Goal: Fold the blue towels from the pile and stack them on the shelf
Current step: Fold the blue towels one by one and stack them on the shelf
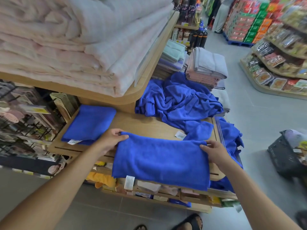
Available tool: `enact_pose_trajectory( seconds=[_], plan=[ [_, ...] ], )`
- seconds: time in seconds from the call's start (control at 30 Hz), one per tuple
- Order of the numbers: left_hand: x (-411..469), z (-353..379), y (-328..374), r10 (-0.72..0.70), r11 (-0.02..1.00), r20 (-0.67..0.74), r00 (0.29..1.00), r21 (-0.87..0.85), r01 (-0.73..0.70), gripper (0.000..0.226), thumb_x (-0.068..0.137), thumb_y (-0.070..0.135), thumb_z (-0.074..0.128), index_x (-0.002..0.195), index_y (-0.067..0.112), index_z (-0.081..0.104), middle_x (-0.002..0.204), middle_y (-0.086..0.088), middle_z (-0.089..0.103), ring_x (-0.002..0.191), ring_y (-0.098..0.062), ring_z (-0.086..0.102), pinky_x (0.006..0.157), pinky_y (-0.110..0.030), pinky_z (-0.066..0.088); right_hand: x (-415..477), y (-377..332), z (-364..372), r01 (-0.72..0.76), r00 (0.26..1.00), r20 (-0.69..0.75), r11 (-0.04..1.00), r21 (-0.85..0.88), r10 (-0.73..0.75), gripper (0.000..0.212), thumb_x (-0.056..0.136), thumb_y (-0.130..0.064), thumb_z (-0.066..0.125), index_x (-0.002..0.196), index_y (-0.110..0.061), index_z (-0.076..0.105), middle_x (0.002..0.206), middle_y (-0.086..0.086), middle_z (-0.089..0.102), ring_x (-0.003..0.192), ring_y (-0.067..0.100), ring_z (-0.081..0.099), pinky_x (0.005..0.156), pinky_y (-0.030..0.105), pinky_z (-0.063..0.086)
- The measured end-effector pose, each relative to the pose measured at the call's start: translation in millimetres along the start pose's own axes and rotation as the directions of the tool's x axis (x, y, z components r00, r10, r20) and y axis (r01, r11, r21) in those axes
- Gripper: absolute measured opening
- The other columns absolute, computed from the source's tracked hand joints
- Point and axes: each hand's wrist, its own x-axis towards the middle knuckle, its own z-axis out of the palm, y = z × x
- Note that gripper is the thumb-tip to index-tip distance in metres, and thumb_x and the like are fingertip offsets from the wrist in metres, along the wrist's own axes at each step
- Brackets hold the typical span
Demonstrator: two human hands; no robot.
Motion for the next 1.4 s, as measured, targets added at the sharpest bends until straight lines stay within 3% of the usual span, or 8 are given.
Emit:
enact_pose_trajectory(
  seconds=[0.2, 0.33, 0.43, 0.53, 0.73, 1.1, 1.27, 1.4],
  plan=[
    [40.0, 18.6, 25.9, 0.158, 0.986, -0.189, 0.969, -0.031, -0.167, 0.024, 0.094, 0.003, 0.067, 0.117, 0.009, 0.063, 0.115, -0.016, 0.066, 0.096, -0.020, 0.064, 0.086, -0.029, 0.052, 29.1, -25.2, 5.6, 0.071, 0.989, -0.132, 0.997, -0.007, -0.071, 0.010, 0.098, -0.020, 0.067, 0.105, -0.014, 0.070, 0.097, 0.003, 0.068, 0.086, 0.018, 0.063, 0.066, 0.031, 0.049],
    [37.8, 24.1, 29.7, 0.259, 0.938, -0.222, 0.940, 0.291, -0.190, 0.056, 0.091, 0.013, 0.069, 0.142, 0.013, 0.048, 0.136, -0.013, 0.058, 0.122, -0.025, 0.059, 0.105, -0.047, 0.049, 21.3, -22.7, 2.6, 0.002, 0.990, -0.141, 0.999, -0.038, -0.007, 0.025, 0.095, -0.032, 0.070, 0.115, -0.022, 0.059, 0.103, -0.004, 0.064, 0.087, 0.012, 0.062, 0.066, 0.034, 0.052],
    [6.7, 31.6, 12.9, 0.537, 0.608, -0.128, 0.834, 0.744, -0.278, 0.062, 0.092, 0.024, 0.065, 0.149, 0.016, 0.042, 0.149, -0.009, 0.047, 0.135, -0.029, 0.047, 0.109, -0.046, 0.043, 5.4, -8.5, 1.0, -0.014, 0.994, -0.110, 0.992, -0.126, 0.000, 0.028, 0.090, -0.031, 0.073, 0.113, -0.027, 0.057, 0.097, -0.013, 0.062, 0.086, 0.009, 0.064, 0.063, 0.032, 0.052],
    [-23.3, 67.6, -1.4, 0.634, 0.258, 0.207, 0.745, 0.852, -0.457, 0.063, 0.097, 0.036, 0.057, 0.154, 0.015, 0.039, 0.162, -0.004, 0.035, 0.153, -0.024, 0.024, 0.123, -0.042, 0.022, -2.9, 2.7, 0.5, -0.024, 0.995, -0.101, 0.979, -0.202, 0.003, 0.014, 0.091, -0.029, 0.072, 0.100, -0.022, 0.063, 0.092, -0.003, 0.070, 0.084, 0.016, 0.067, 0.068, 0.036, 0.056],
    [-25.1, 118.3, -18.8, 0.428, 0.077, 0.350, 0.833, 0.904, -0.420, 0.081, 0.098, 0.068, 0.019, 0.163, 0.021, 0.008, 0.171, 0.006, 0.000, 0.157, -0.014, -0.008, 0.126, -0.046, -0.003, -12.4, -2.4, 0.3, 0.029, 0.997, -0.066, 0.977, -0.210, -0.044, 0.016, 0.098, -0.020, 0.066, 0.089, -0.006, 0.070, 0.089, 0.014, 0.073, 0.083, 0.029, 0.068, 0.074, 0.045, 0.055],
    [-21.1, 126.1, -25.6, 0.420, 0.111, 0.324, 0.848, 0.909, -0.402, 0.112, 0.080, 0.090, -0.003, 0.163, 0.015, 0.002, 0.170, 0.002, -0.007, 0.156, -0.012, -0.013, 0.125, -0.048, -0.009, -28.6, -14.5, -2.7, -0.056, 0.998, -0.036, 0.998, -0.010, 0.055, 0.011, 0.097, -0.022, 0.069, 0.094, -0.012, 0.072, 0.101, 0.009, 0.074, 0.093, 0.023, 0.070, 0.070, 0.038, 0.059],
    [-19.7, 128.9, -30.2, 0.478, 0.097, 0.303, 0.824, 0.915, -0.392, 0.109, 0.081, 0.084, -0.015, 0.162, 0.015, 0.007, 0.171, 0.000, 0.001, 0.157, -0.014, -0.007, 0.125, -0.047, -0.007, -45.8, -57.0, -2.1, 0.060, 0.998, 0.002, 0.997, 0.038, -0.060, 0.029, 0.095, -0.021, 0.071, 0.072, -0.013, 0.056, 0.081, 0.010, 0.059, 0.080, 0.021, 0.066, 0.057, 0.027, 0.057],
    [-23.1, 128.5, -26.1, 0.474, 0.092, 0.296, 0.830, 0.920, -0.380, 0.097, 0.087, 0.077, -0.002, 0.162, 0.016, 0.009, 0.171, 0.001, 0.003, 0.157, -0.014, -0.005, 0.126, -0.047, -0.005, -54.8, -109.0, 17.2, 0.158, 0.985, 0.068, 0.987, 0.010, -0.158, 0.017, 0.094, -0.020, 0.072, 0.090, -0.008, 0.062, 0.087, 0.014, 0.056, 0.081, 0.025, 0.063, 0.062, 0.031, 0.056]
  ],
)
